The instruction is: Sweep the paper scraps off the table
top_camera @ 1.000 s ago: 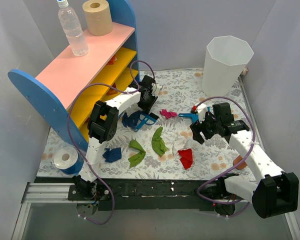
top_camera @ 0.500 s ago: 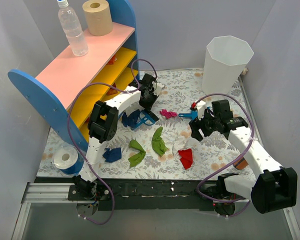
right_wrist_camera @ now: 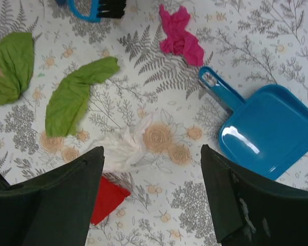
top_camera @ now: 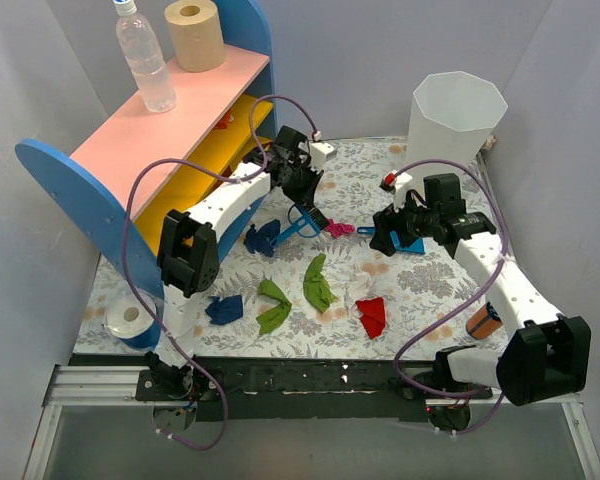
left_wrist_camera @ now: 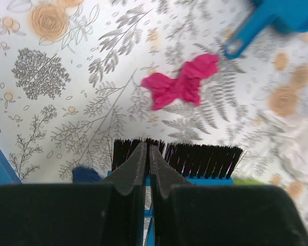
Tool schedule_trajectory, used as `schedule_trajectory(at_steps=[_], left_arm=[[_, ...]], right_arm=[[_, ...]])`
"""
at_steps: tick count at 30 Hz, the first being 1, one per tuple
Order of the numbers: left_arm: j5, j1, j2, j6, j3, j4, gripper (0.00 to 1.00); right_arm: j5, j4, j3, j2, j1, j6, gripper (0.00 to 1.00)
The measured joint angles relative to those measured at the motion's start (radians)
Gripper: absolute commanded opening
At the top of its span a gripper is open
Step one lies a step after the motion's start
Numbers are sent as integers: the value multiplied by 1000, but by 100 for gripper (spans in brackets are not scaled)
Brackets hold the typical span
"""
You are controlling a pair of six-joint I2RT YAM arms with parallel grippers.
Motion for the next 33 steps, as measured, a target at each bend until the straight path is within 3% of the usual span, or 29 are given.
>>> schedule_trajectory(at_steps=[7,13,23,33], left_arm=[[87,-8,-236,2,-121,27,0],[103,-25,-413,33,-235,87,0],[90,-38,-441,90,-277,104,0],[111,-42,-442,78,-260,106,0]], right_arm=[[-120,77,112,127,0,152,90],[-316,185,192,255,9,371,93],[-581,330,236,346,70,591,91],[-538,350,265,416,131,614,77]])
